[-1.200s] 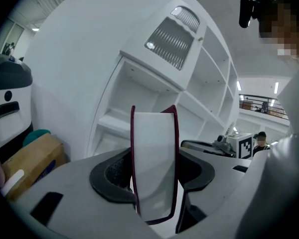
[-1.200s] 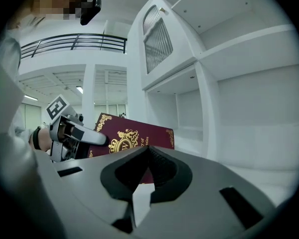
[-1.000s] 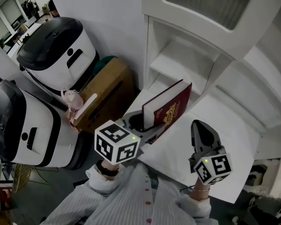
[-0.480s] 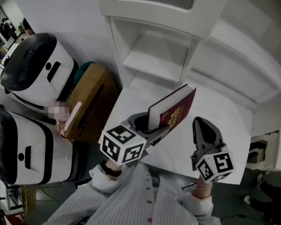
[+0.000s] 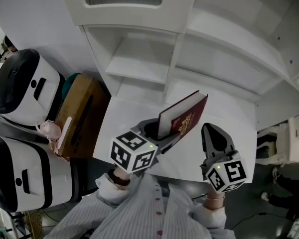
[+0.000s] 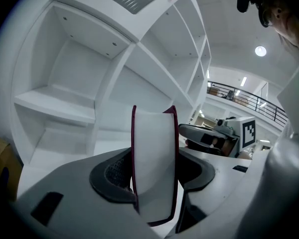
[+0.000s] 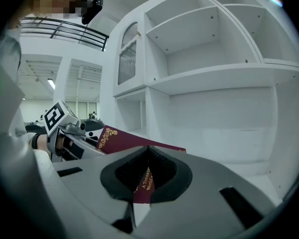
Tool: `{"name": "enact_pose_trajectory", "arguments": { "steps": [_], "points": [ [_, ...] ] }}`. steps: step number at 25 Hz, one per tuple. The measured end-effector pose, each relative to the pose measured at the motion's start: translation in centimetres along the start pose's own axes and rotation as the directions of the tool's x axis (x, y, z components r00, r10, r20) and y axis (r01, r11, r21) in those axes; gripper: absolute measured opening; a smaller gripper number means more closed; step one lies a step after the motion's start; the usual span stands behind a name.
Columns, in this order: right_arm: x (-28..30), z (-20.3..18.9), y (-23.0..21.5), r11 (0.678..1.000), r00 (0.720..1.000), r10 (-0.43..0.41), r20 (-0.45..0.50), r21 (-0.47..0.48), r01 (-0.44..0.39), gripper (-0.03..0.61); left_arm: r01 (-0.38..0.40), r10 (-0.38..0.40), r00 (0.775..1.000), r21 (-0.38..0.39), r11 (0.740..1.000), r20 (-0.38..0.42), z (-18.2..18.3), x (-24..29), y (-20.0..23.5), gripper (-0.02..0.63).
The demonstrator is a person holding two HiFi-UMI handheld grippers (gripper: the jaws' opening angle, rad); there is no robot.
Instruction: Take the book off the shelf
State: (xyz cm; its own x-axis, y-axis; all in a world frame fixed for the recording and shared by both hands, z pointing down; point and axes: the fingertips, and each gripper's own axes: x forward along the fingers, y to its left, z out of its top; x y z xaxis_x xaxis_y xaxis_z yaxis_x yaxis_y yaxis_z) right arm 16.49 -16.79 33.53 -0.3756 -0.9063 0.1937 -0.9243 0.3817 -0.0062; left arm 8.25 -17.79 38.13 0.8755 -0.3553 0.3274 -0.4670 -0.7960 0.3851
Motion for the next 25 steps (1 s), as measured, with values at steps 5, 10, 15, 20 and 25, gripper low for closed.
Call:
{"name": "enact_pose_trajectory", "arguments": {
  "steps": [5, 10, 15, 20, 25],
  "points": [
    [-0.4, 0.0, -0.4, 1.0, 1.0, -0.02, -0.007, -0.007, 0.02, 0.014, 0.022, -0.022, 1.0, 0.007, 1.0, -0.011, 0.0, 0.7, -0.4, 0.239],
    [-0.3, 0.0, -0.3, 0.999, 0.999, -0.034, -0.012, -0.011, 0.034, 0.014, 0.033, -0.033, 0.999, 0.011, 0.999, -0.019, 0.0, 0.7, -0.2, 0.239],
    [-0.4, -0.1, 0.3, 0.999, 0.999, -0.045, -0.016, -0.024, 0.045, 0.014, 0.04, -0.039, 0.999, 0.016, 0.999, -0.02, 0.0, 0.7, 0.1, 0.239],
    [-0.5, -0.1, 0.5, 0.998, 0.998, -0.056, -0.022, -0.025, 0.055, 0.014, 0.044, -0.044, 0.999, 0.022, 0.999, -0.016, 0.3, 0.5, 0.1, 0.239],
    [-0.5, -0.1, 0.6, 0.998, 0.998, -0.064, -0.019, -0.016, 0.064, 0.014, 0.041, -0.041, 0.999, 0.027, 0.999, -0.016, 0.4, 0.3, 0.2, 0.239]
  ]
}}
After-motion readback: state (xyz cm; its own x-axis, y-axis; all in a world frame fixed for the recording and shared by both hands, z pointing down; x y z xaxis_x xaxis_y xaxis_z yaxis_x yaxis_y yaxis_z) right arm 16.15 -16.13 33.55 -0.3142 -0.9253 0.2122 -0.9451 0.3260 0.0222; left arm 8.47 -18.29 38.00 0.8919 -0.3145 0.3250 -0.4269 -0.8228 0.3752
